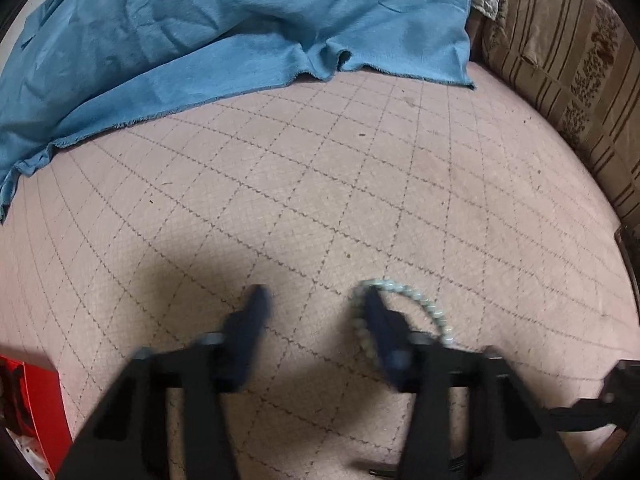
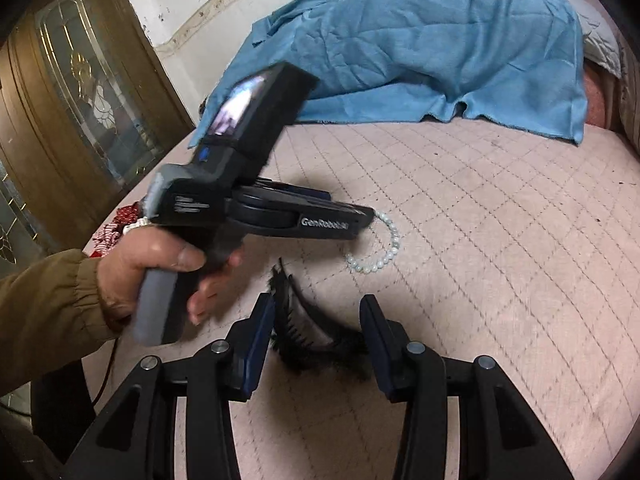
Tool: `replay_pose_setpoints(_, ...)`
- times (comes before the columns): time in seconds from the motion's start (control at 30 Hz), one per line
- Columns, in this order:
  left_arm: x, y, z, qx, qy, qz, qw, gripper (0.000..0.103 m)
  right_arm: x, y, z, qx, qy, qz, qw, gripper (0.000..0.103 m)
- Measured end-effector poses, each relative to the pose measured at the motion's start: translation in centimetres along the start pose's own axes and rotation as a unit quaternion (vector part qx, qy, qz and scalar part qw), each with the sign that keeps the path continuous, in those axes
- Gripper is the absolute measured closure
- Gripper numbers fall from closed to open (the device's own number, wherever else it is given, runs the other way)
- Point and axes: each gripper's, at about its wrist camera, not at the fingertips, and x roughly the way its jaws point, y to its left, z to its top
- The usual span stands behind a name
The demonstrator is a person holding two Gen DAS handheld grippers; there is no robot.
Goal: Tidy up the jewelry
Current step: 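Grasp the pale green bead bracelet with the left tool, then carry the bead bracelet with the left tool while the right carries the clip toward the tray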
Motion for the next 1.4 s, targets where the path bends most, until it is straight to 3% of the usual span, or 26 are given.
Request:
replay_pose_setpoints(0.07,-0.1,0.3,0.2,-0.012,0.002,-0.009,0.9999,0.095,0.8,-0.2,0.4,-0.002,0.005,-0.005,1.0,0.055)
replay_pose_setpoints(0.17,-0.2,0.7,0.1,-0.025,0.005,-0.027,0.9993,0.098,1.9,0.3,0.6,-0.03,0.024,-0.015,0.999,0.056)
replay_pose_setpoints(0.23,-0.4,0.6,-0.1,-0.027,0.005,-0.031,0.9991,0.098,2.5,0.9,0.4,-0.049,0.039,-0.017,0.998,0.068)
replay_pose_setpoints(0.27,-0.5,0.5,-0.2,-0.029,0.006,-0.035,0.9989,0.098,2.7,1.1,0.2,-0.056,0.049,-0.012,0.997,0.08)
replay_pose_setpoints(0.4,-1.1,0.3,-0.7,-0.033,0.007,-0.042,0.9986,0.098,2.3,1.1,0.3,-0.049,0.053,-0.002,0.997,0.097)
replay_pose_setpoints(0.73,-5.8,0.8,-1.9,-0.042,-0.025,-0.045,0.9978,0.098,0.3,0.2,0.7,0.023,0.019,0.021,0.999,0.097)
replay_pose_setpoints(1.2,-18.5,2.0,-6.6,-0.026,-0.11,-0.041,0.9927,0.098,-3.4,2.2,-0.9,0.116,-0.015,0.004,0.993,0.097)
replay_pose_setpoints(1.4,-23.9,4.5,-9.7,-0.034,-0.151,-0.02,0.9877,0.098,-4.5,4.6,-0.2,0.113,-0.017,-0.015,0.993,0.097)
